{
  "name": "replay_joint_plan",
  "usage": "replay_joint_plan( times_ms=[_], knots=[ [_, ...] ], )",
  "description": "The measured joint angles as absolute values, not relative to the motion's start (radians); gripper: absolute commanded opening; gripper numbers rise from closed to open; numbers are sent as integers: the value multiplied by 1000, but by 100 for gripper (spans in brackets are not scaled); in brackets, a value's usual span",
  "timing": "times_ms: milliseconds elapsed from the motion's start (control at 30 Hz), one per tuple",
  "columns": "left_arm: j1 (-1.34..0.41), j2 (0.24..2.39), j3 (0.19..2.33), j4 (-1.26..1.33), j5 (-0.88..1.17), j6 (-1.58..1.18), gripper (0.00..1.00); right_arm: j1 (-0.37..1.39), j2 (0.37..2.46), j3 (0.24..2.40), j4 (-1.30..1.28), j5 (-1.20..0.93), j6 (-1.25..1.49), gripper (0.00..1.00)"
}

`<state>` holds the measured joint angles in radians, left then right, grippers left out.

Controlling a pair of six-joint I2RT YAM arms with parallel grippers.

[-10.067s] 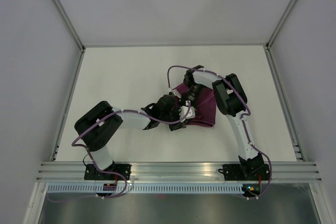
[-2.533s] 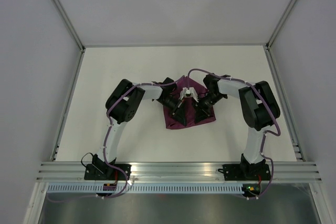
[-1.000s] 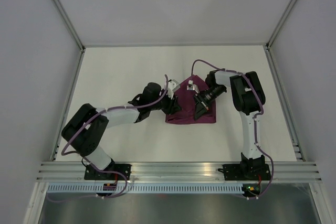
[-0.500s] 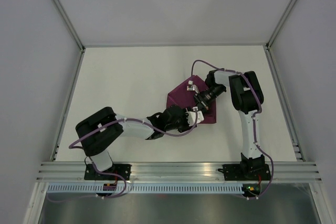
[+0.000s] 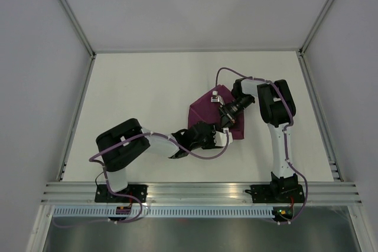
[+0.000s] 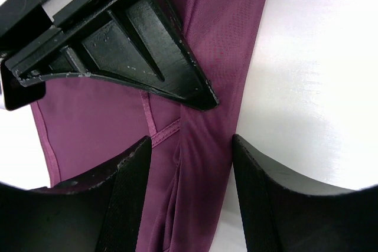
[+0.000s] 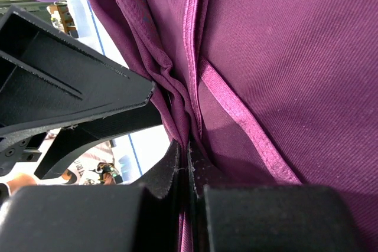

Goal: Fold the napkin, place the utensils inside, and roll it up
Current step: Roll the napkin at the center of the board.

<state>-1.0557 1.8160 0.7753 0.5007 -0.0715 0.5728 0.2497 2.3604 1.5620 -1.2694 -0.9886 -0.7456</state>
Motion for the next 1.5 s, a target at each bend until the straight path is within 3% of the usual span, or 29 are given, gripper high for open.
replay_joint_plan(
  times_ms=[167,267,600,767,1000,1100,1300,1500],
  knots=[
    [-1058,1829,789,495,-69,609,58,241,2379,1580,-1296,-989,-749,0],
    [-1062,1838,804,478,-65,622,50,237,2386,1587,-1308,-989,-752,0],
    [-1063,1873,882,355,5,644,2,223,2389,1601,-1322,-975,-756,0],
    [-1058,1885,941,266,36,643,2,216,2389,1607,-1328,-961,-759,1],
    [-1034,1900,1016,161,131,607,2,212,2370,1597,-1327,-946,-758,37],
    [-1016,1912,1039,143,182,577,2,213,2327,1577,-1311,-935,-751,47],
    [-984,1920,1049,136,307,515,2,186,2220,1562,-1116,-901,-709,52],
    [-934,1940,1056,133,488,431,2,42,2109,1501,-896,-933,-608,51]
  ],
)
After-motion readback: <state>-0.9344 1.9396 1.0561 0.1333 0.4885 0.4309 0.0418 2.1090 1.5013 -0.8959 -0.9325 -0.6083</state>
